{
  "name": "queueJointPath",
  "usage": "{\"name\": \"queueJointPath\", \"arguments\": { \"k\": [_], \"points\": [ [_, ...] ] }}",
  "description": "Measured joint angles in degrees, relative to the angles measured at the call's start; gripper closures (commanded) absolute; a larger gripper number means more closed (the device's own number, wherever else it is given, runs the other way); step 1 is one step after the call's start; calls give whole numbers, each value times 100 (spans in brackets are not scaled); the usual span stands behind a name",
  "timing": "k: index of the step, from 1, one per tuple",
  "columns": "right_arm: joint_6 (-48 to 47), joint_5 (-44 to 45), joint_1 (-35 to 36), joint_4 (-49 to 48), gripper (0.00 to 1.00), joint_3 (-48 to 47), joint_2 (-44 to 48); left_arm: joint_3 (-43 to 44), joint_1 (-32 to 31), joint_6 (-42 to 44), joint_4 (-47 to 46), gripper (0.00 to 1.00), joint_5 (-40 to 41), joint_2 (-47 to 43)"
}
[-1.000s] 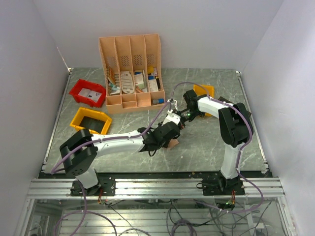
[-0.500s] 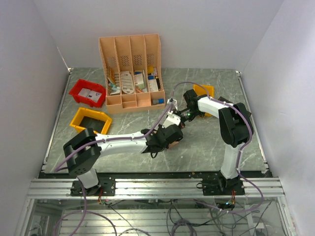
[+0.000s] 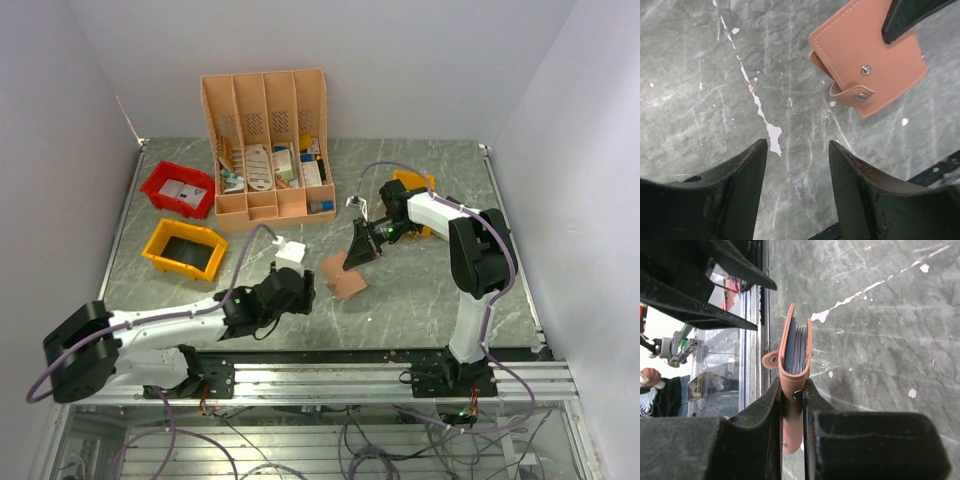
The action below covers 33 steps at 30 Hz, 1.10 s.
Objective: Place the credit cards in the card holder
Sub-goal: Open the card holder at the center of the board.
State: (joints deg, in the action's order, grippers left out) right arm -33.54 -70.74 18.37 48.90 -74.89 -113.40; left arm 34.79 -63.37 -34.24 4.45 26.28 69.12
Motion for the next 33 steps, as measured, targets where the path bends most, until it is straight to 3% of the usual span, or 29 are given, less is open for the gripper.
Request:
{"name": "queueJointPath", "arguments": {
  "k": [4, 11, 14, 17, 18, 24, 33],
  "points": [
    [-321, -74, -15, 223, 100, -74, 90, -800, 284, -304, -881, 16, -466, -787],
    [-605, -157, -48, 293, 100, -50, 531, -1657, 953, -1357, -2918, 15, -1287, -1307],
    [-1322, -363, -70, 935, 100, -269, 516, -2011, 1384, -1902, -4068, 24, -1823, -935],
    [-2413, -601, -107, 1950, 100, -640, 457, -2203, 1650, -2192, -4889, 53, -2310, -490],
    [-2457, -614, -118, 1996, 100, -654, 450, -2216, 1744, -2232, -5160, 58, -2524, -310],
    [-3069, -789, -144, 2575, 100, -702, 455, -2013, 1978, -2286, -6037, 60, -3447, 330],
    [-3348, -881, -144, 2833, 100, -702, 457, -1707, 1985, -2061, -6170, 63, -3845, 501]
  ]
}}
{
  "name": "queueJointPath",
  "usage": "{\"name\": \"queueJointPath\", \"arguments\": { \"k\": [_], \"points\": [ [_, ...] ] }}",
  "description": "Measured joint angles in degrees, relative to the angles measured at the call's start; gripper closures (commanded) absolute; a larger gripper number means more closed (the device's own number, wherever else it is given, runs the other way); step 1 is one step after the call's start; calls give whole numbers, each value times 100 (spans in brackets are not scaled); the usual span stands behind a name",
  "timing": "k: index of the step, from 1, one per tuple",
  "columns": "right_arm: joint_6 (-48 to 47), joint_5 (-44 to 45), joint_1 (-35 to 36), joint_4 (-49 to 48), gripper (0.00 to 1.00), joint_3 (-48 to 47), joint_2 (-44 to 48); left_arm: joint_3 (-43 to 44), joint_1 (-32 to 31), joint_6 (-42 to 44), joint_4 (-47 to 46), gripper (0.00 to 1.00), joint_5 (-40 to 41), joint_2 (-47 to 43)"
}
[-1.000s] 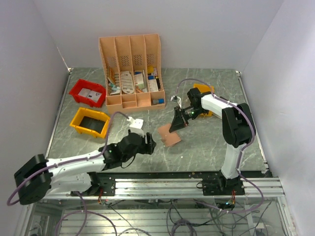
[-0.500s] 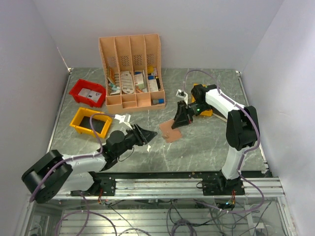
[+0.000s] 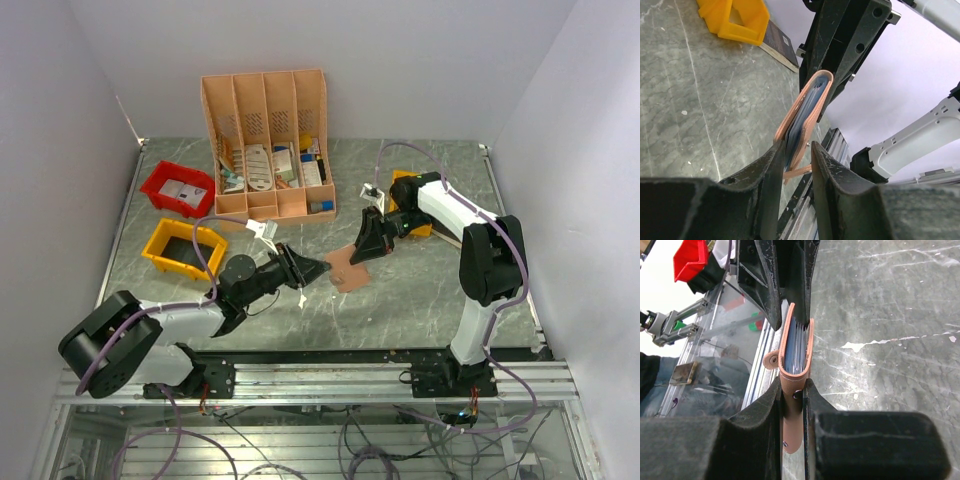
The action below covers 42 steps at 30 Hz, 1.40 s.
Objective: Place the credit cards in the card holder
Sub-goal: Open the card holder at the center of the board.
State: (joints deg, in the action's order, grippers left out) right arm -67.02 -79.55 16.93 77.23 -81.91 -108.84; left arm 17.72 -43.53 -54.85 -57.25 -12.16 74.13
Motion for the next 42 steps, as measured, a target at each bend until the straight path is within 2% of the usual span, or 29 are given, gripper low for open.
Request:
{"name": "queueJointPath", "arguments": {
  "k": [12, 42],
  "points": [
    [-92, -44, 0, 48, 100, 0, 0, -15, 74, 280, 710, 64, 186, -584],
    [-120, -17, -44, 66, 100, 7, 0, 372, 96, 295, 544, 60, -186, 334]
  ]
}}
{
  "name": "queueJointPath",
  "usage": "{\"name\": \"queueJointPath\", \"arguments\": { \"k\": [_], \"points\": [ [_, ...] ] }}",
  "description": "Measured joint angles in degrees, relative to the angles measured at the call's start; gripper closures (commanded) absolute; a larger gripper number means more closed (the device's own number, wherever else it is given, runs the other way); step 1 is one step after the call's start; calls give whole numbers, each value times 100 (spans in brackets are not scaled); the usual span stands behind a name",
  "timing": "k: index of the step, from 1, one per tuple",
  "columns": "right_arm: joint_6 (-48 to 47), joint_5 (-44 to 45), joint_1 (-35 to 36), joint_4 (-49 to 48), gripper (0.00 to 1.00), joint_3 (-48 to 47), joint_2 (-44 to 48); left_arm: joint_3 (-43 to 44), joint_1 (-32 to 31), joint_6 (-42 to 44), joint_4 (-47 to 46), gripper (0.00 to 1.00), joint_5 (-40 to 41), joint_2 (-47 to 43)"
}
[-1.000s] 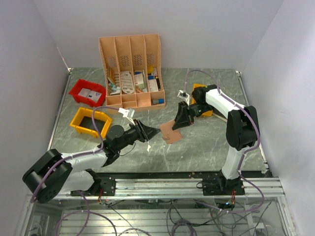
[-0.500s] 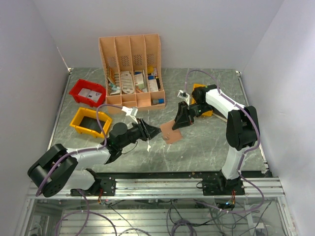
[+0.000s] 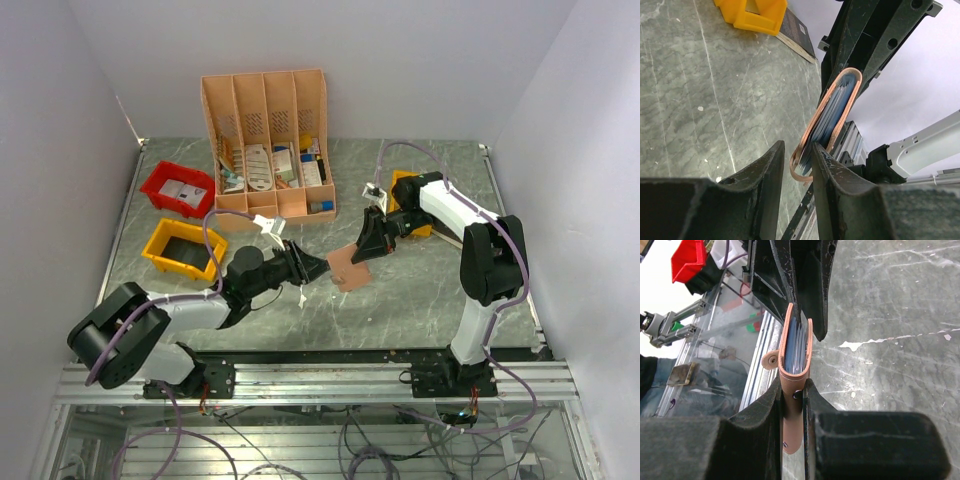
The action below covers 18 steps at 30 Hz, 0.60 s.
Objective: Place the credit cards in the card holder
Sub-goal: Open the card holder at the center of the board.
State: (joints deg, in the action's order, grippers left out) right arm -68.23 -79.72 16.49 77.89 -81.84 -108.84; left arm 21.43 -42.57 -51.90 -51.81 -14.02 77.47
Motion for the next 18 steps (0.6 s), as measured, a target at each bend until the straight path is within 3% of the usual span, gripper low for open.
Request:
{"name": "queueJointPath", "arguments": {
  "k": [3, 8, 11, 13, 18],
  "points": [
    [0, 7, -4, -4, 100, 0, 0, 17, 4, 0, -33, 61, -46, 55],
    [0, 28, -7, -9, 100, 0, 0, 17, 7, -44, -199, 71, -129, 146],
    [0, 31, -9, -17, 100, 0, 0, 15, 11, -66, -306, 85, -188, 190],
    [0, 44, -11, -20, 97, 0, 0, 15, 11, -74, -382, 93, -251, 227],
    [22, 63, -20, -20, 81, 0, 0, 15, 15, -57, -448, 93, -321, 249]
  ]
}}
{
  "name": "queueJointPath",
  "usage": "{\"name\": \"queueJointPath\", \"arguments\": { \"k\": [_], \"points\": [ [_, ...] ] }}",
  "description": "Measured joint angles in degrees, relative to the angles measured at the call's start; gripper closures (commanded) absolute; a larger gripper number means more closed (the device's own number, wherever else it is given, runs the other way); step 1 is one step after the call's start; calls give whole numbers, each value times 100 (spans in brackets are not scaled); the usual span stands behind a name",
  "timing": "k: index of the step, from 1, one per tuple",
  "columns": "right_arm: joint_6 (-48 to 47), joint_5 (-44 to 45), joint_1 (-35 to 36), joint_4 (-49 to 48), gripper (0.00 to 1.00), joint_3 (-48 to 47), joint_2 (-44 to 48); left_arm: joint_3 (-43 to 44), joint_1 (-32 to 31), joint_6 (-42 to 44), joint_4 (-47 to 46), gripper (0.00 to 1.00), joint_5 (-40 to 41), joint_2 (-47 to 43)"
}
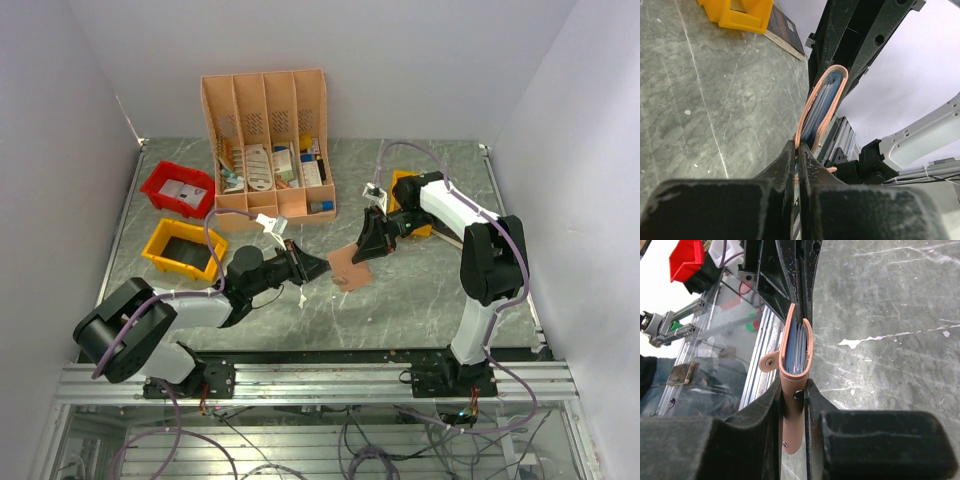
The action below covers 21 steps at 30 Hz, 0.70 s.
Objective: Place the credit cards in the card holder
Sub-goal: Open the card holder at the center of the board.
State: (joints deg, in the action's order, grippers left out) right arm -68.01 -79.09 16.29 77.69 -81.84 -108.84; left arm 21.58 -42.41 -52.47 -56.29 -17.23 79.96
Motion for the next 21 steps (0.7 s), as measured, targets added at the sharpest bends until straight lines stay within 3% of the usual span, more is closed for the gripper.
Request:
{"name": "queueJointPath", "arguments": {
  "k": [5, 10, 14, 15, 16, 17, 21],
  "points": [
    [693, 109, 4, -457, 64, 59, 17, 0, 0, 0, 4, 93, 9, 0],
    [2544, 807, 4, -2234, 51, 868, 391, -44, 0, 7, 46, 93, 13, 70],
    [3261, 1274, -2, -2964, 40, 1003, 625, -52, 0, 15, 70, 93, 7, 334],
    [3373, 1388, -2, -3106, 34, 1003, 673, -52, 0, 15, 63, 93, 4, 428],
    [3491, 1504, -4, -3235, 13, 1003, 715, -52, 0, 15, 57, 93, -4, 538],
    [3591, 1631, -4, -3373, 2, 1016, 754, -52, 2, 15, 57, 93, -20, 643],
    [3842, 2055, -13, -3934, 0, 1311, 1102, -37, 2, -31, -72, 93, -122, 1049]
  ]
}}
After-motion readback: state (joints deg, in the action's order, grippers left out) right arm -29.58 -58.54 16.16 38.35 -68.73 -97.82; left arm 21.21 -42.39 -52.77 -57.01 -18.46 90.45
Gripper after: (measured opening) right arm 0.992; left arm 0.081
